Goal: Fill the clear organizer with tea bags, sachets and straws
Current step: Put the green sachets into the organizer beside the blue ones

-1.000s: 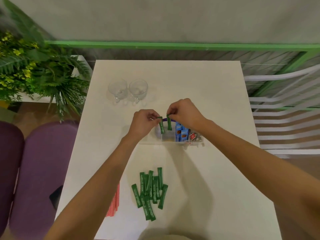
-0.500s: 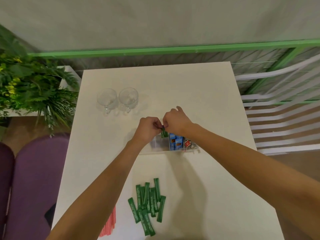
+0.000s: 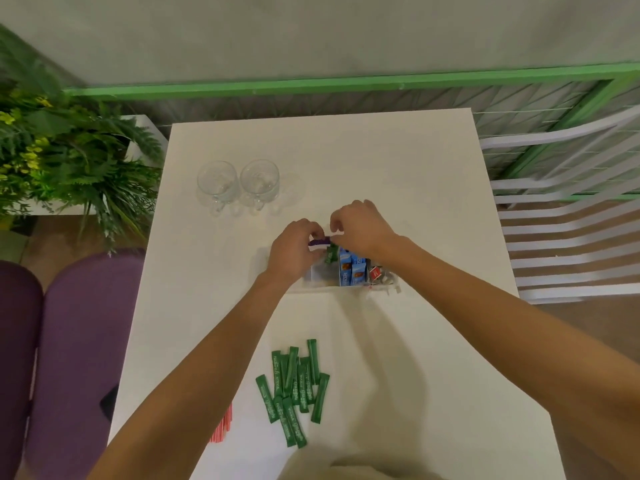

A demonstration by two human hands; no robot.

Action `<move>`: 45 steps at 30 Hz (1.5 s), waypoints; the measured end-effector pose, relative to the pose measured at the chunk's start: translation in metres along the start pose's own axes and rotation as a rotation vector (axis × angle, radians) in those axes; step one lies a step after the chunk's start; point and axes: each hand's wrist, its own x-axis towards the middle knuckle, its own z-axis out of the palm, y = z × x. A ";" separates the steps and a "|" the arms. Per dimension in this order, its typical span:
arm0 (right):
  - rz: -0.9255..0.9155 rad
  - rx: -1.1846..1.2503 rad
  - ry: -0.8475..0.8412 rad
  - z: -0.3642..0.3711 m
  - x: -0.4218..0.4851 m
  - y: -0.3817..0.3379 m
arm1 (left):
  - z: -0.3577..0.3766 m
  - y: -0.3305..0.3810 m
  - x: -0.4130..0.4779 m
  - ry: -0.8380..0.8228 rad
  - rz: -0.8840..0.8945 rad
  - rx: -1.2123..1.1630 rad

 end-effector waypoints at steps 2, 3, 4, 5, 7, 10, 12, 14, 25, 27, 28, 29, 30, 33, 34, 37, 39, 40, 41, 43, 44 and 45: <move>-0.060 0.085 0.132 -0.006 -0.014 -0.002 | -0.007 -0.003 -0.010 0.054 -0.002 -0.058; -0.096 0.143 0.215 -0.009 -0.024 -0.004 | -0.011 -0.005 -0.016 0.092 -0.003 -0.080; -0.138 0.211 0.290 -0.010 -0.035 -0.007 | -0.016 -0.007 -0.025 0.133 -0.001 -0.097; -0.184 0.272 0.344 -0.011 -0.049 -0.011 | -0.020 -0.008 -0.036 0.174 -0.001 -0.113; -0.278 0.341 0.335 -0.004 -0.077 -0.020 | -0.025 -0.011 -0.063 0.211 -0.033 -0.169; -0.306 0.391 0.150 0.031 -0.111 -0.027 | -0.016 -0.017 -0.106 0.133 -0.154 -0.233; -0.208 0.439 0.029 0.061 -0.127 -0.030 | -0.003 -0.023 -0.131 0.035 -0.226 -0.209; -0.041 0.449 -0.115 0.090 -0.139 -0.034 | 0.011 -0.030 -0.150 -0.045 -0.298 -0.190; 0.135 0.013 -0.390 0.157 -0.157 -0.070 | 0.047 -0.032 -0.179 -0.161 -0.554 -0.026; 0.129 -0.008 -0.380 0.160 -0.157 -0.073 | 0.047 -0.032 -0.176 -0.179 -0.588 -0.031; 0.120 -0.017 -0.369 0.161 -0.158 -0.073 | 0.047 -0.033 -0.175 -0.181 -0.598 -0.039; 0.114 -0.016 -0.355 0.162 -0.159 -0.073 | 0.047 -0.034 -0.174 -0.179 -0.600 -0.055; 0.111 -0.012 -0.340 0.163 -0.160 -0.072 | 0.046 -0.035 -0.174 -0.171 -0.600 -0.079; 0.108 0.002 -0.297 0.166 -0.165 -0.070 | 0.042 -0.037 -0.176 -0.150 -0.595 -0.154; 0.107 0.010 -0.286 0.167 -0.166 -0.069 | 0.039 -0.037 -0.176 -0.149 -0.591 -0.178; 0.114 0.074 -0.271 0.169 -0.167 -0.066 | 0.029 -0.036 -0.176 -0.158 -0.573 -0.249; 0.142 0.139 -0.282 0.171 -0.167 -0.063 | 0.024 -0.034 -0.176 -0.173 -0.538 -0.260; 0.162 0.176 -0.292 0.172 -0.167 -0.061 | 0.021 -0.034 -0.176 -0.182 -0.518 -0.259; 0.181 0.211 -0.305 0.172 -0.166 -0.059 | 0.018 -0.034 -0.176 -0.197 -0.499 -0.256; 0.190 0.267 -0.323 0.173 -0.167 -0.055 | 0.015 -0.035 -0.176 -0.231 -0.473 -0.248; 0.188 0.292 -0.323 0.173 -0.167 -0.054 | 0.014 -0.035 -0.177 -0.244 -0.460 -0.243; 0.186 0.316 -0.319 0.172 -0.168 -0.052 | 0.013 -0.036 -0.177 -0.251 -0.445 -0.239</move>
